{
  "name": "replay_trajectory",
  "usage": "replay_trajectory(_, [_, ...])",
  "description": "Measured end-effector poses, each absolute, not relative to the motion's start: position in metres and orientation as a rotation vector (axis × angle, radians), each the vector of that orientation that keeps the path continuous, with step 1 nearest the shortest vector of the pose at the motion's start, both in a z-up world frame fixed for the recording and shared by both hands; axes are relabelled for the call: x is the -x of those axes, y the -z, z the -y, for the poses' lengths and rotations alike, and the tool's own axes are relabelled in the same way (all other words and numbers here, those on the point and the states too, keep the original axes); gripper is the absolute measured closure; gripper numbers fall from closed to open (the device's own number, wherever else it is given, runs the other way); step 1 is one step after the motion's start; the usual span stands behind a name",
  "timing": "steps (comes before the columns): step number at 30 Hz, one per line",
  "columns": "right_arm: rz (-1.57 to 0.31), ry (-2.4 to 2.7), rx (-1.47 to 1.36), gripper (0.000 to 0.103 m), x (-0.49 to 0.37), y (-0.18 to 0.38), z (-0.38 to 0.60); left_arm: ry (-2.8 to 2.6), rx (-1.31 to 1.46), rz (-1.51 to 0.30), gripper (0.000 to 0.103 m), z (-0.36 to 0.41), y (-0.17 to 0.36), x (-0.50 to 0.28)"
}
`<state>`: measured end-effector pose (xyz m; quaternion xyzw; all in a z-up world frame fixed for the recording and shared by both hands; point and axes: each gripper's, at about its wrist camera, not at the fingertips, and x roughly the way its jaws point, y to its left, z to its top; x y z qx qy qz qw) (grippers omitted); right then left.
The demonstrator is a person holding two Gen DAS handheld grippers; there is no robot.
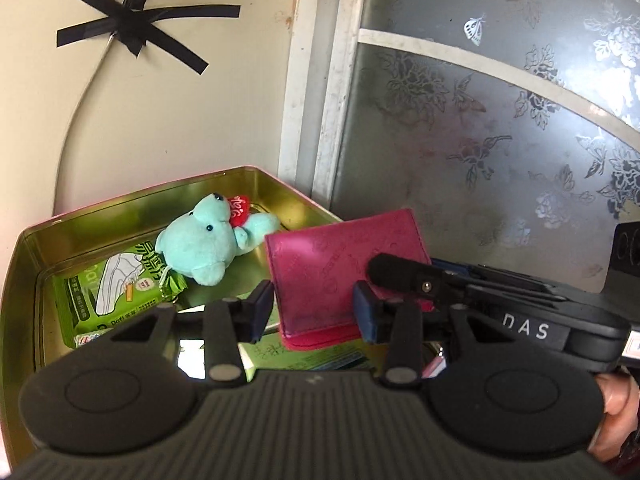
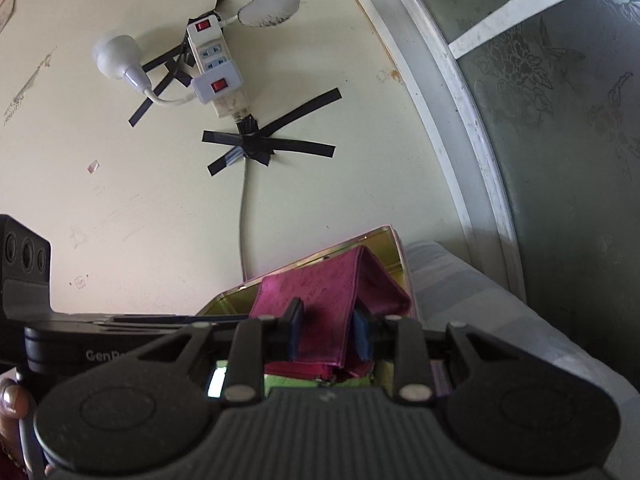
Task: Organize objects
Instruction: 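Carry the pink purse over the tin and release it inside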
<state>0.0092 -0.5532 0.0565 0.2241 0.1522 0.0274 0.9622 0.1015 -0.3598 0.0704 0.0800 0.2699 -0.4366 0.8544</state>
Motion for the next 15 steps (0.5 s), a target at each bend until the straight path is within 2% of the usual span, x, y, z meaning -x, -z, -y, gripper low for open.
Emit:
replay_trajectory(3, [-0.291, -0.02, -0.432, 0.075, -0.015, -0.049, 0.552, 0.903, -0.199, -0.556, 0.056, 0.361, -0.065, -0.102])
replay_trajectory(5, [-0.263, 0.017, -0.426, 0.065, -0.013, -0.046, 0.552, 0.897, -0.21, -0.549, 0.05, 0.36, -0.064, -0.102])
replay_trajectory(7, [-0.229, 0.053, -0.433, 0.056, -0.007, -0.046, 0.553, 0.886, -0.214, -0.536, 0.049, 0.358, -0.062, -0.098])
replay_trajectory(15, [-0.172, 0.083, -0.431, 0.056, 0.02, -0.046, 0.539, 0.848, -0.223, -0.487, 0.049, 0.336, -0.061, -0.078])
